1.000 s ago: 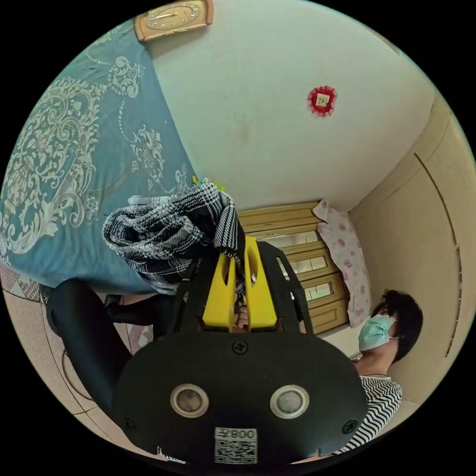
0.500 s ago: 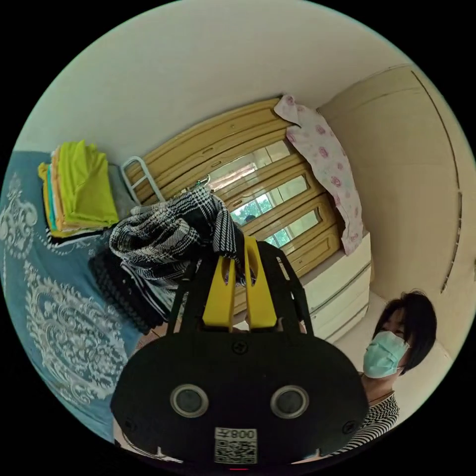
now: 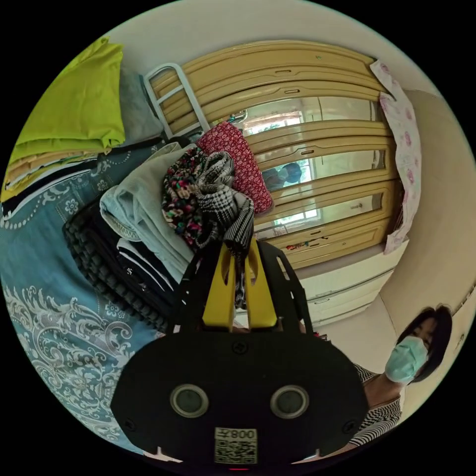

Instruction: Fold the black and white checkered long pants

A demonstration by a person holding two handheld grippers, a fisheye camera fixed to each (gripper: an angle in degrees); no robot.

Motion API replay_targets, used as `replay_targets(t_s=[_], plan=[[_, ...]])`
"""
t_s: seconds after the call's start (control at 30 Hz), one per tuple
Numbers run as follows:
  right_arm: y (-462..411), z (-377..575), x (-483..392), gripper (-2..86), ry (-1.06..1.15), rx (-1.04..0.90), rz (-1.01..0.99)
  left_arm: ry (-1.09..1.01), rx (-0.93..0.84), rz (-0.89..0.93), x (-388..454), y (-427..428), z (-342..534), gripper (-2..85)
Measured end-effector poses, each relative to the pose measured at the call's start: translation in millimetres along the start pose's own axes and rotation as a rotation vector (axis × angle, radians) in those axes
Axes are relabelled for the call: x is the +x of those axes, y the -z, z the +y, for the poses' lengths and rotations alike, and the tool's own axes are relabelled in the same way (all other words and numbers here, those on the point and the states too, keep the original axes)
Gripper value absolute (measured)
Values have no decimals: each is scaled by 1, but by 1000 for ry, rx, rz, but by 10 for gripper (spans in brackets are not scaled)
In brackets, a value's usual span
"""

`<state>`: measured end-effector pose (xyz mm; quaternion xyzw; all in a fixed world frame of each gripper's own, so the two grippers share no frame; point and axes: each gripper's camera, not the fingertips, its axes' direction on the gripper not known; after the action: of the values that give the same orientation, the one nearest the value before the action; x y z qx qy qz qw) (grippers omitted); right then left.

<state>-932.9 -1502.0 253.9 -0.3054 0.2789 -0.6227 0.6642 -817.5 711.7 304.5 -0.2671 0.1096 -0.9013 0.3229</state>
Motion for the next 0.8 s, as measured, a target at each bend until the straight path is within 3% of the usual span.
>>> replay_targets(t_s=[0.17, 0.43, 0.6, 0.7, 0.8], plan=[[-13, 25, 80, 18, -114, -17, -94, -47, 1, 77, 48, 46, -22, 51], [-2, 30, 108, 19, -123, 76, -150, -78, 75, 59, 139, 124, -34, 68], [22, 44, 109, 11, -131, 186, -61, -77, 209, -16, 195, 183, -20, 34], [14, 22, 69, 4, 16, 188, 15, -176, 281, -67, 255, 206, -17, 13], [-39, -31, 3, 2, 242, 70, 134, -286, 185, -128, 313, 191, -35, 5]])
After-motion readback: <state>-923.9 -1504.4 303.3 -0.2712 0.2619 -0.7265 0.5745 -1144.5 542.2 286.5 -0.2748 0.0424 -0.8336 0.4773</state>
